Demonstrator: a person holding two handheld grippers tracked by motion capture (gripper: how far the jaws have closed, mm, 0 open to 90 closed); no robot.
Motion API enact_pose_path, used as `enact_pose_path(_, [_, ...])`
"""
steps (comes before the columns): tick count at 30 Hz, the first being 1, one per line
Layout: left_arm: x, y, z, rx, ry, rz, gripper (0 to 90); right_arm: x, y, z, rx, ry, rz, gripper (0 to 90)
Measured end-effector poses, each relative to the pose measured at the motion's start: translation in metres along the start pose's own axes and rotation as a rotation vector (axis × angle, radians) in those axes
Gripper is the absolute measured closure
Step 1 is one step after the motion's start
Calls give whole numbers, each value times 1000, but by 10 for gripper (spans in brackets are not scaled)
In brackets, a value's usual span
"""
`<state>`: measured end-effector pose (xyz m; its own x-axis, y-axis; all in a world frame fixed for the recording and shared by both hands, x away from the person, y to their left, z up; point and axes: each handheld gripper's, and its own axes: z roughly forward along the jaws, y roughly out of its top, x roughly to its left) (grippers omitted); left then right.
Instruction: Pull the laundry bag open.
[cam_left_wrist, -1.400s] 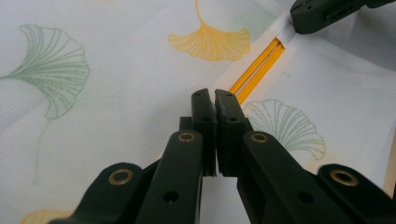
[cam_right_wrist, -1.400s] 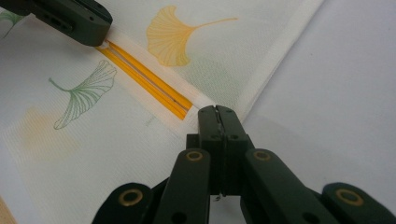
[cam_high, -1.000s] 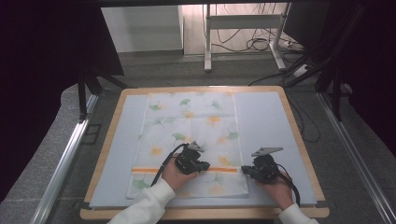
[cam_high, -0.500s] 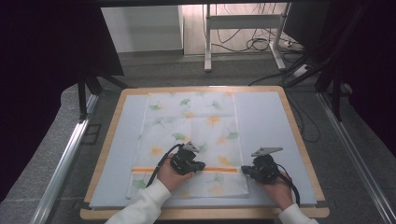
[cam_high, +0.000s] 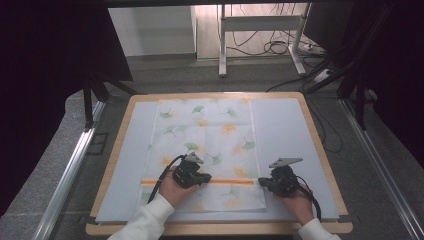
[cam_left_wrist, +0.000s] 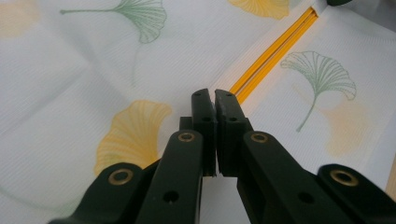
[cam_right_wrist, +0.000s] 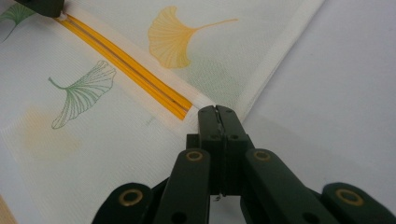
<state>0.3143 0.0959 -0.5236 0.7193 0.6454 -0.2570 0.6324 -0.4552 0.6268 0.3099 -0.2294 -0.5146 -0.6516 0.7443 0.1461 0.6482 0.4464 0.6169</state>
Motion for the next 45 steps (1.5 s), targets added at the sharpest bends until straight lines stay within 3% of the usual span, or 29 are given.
enact_pose_path(7, [6, -8, -9, -6, 6, -20, 890, 0, 0, 0, -1, -2, -5, 896])
enact_pose_path(14, [5, -10, -9, -7, 12, -15, 890, 0, 0, 0, -1, -2, -5, 897])
enact_pose_path(16, [5, -10, -9, 0, 36, -12, 890, 0, 0, 0, -1, -2, -6, 896])
enact_pose_path(32, [19, -22, -25, -19, 61, -55, 890, 0, 0, 0, -1, -2, -7, 896])
enact_pose_path(36, [23, -26, -30, -24, 76, -67, 891, 0, 0, 0, -1, -1, -7, 896])
enact_pose_path(38, [25, -28, -33, -16, 109, -58, 900, 0, 0, 0, -1, -3, -7, 896])
enact_pose_path(41, [31, -33, -39, -32, 90, -90, 900, 0, 0, 0, -1, -3, -8, 896])
enact_pose_path(45, [30, -35, -38, -20, 89, -82, 900, 0, 0, 0, -1, -2, -8, 896])
